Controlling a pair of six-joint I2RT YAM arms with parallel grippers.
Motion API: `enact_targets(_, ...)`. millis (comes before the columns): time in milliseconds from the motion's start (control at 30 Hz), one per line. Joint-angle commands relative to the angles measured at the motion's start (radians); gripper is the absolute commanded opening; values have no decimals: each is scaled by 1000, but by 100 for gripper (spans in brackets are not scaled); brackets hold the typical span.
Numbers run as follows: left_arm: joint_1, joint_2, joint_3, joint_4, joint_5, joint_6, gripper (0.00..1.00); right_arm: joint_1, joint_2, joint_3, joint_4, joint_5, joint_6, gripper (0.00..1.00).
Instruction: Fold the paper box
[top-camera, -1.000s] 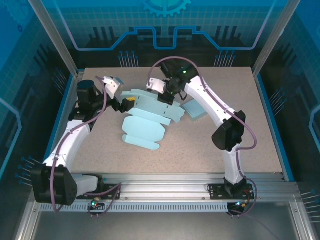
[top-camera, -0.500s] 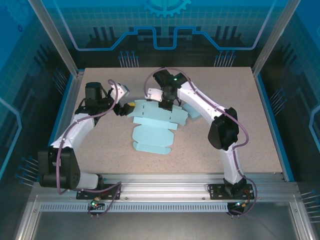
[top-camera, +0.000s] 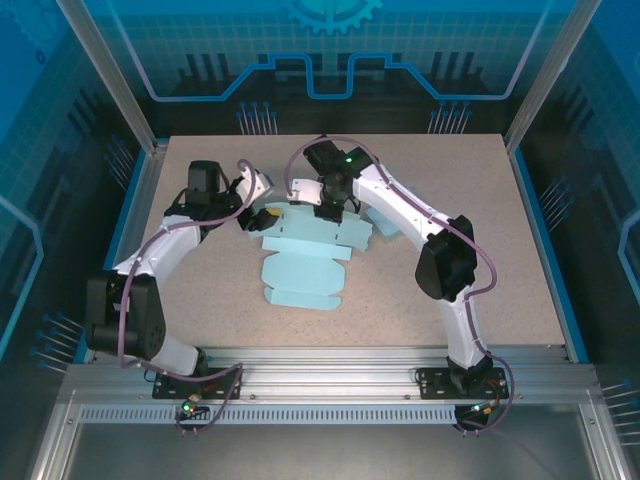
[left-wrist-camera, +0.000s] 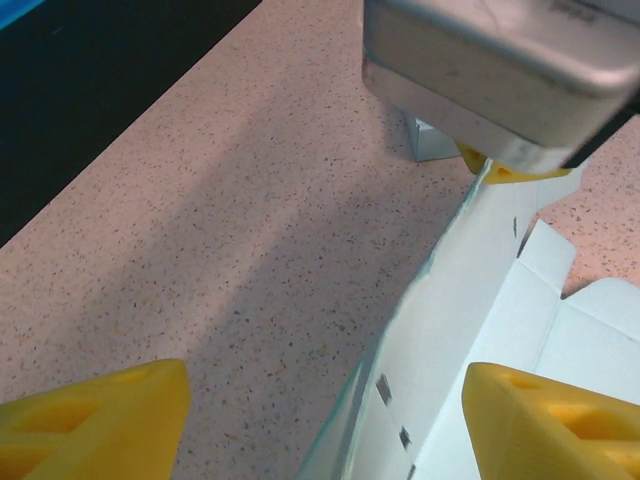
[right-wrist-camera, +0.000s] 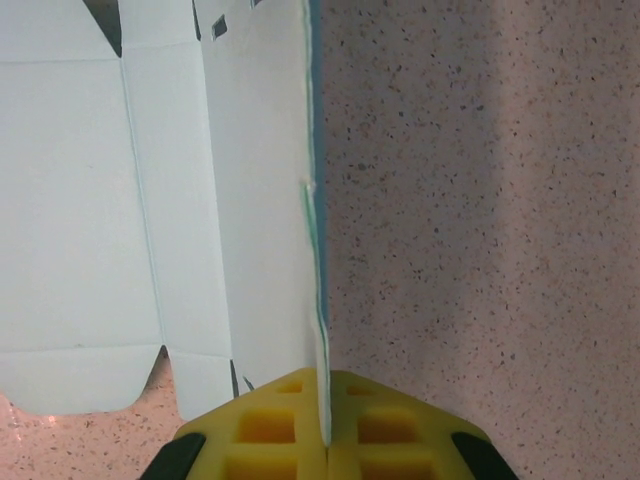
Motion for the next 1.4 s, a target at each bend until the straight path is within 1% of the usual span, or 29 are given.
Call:
enact_targets(0, -12, 27, 62, -66, -3, 69, 68, 15, -19, 3, -1, -39, -15, 0)
enact_targets(67, -18, 39, 77, -96, -5, 82, 49, 14, -19, 2, 1, -42, -16, 0)
enact_targets(167, -33, 40, 72, -116, -19, 103, 24, 8, -19, -1, 11, -57, -11, 0)
enact_targets(233, -46, 32, 65, -135, -46, 124, 20, -2, -19, -2, 18, -67, 3, 0)
enact_targets(267, -53, 25, 57, -133, -67, 130, 15, -6, -20, -5, 22, -70, 10, 0)
enact_targets(300, -60, 16, 47, -128, -85, 134, 12, -10, -21, -8, 28, -72, 16, 0)
enact_targets(367, -76, -8, 14, -86, -129, 138, 5, -21, -29, -21, 45, -78, 35, 3)
enact_targets(400, -84, -23, -10, -53, -155, 138, 0, -27, -37, -35, 59, -82, 47, 6)
enact_targets(467, -96, -54, -62, 35, -205, 130, 0, -40, -56, -62, 84, -91, 79, 13)
enact_targets(533, -109, -86, -119, 132, -262, 121, 0, -57, -84, -95, 122, -100, 138, 24)
enact_targets(600, -130, -117, -174, 225, -316, 124, 0, -75, -118, -121, 146, -103, 210, 30)
enact_targets(700, -176, -165, -265, 351, -403, 140, 0, -91, -194, -174, 207, -65, 370, 46)
enact_targets(767, -212, -188, -326, 458, -464, 153, 0, -106, -237, -178, 206, -55, 496, 52)
enact_targets(867, -257, -220, -419, 614, -544, 157, 0, -135, -282, -178, 190, -61, 681, 57)
enact_targets(933, -288, -235, -474, 723, -604, 164, 0, -165, -295, -185, 177, -103, 807, 59)
enact_targets(1000, -316, -240, -514, 795, -655, 185, 0, -182, -299, -213, 185, -160, 887, 59)
enact_targets(1100, -354, -244, -557, 873, -711, 213, 0, -192, -291, -254, 213, -175, 979, 60)
enact_targets(1167, -366, -251, -572, 896, -726, 221, 0, -198, -275, -270, 222, -179, 1035, 62)
enact_targets(1367, -379, -280, -604, 927, -746, 229, 0, -219, -236, -363, 309, -328, 1151, 67)
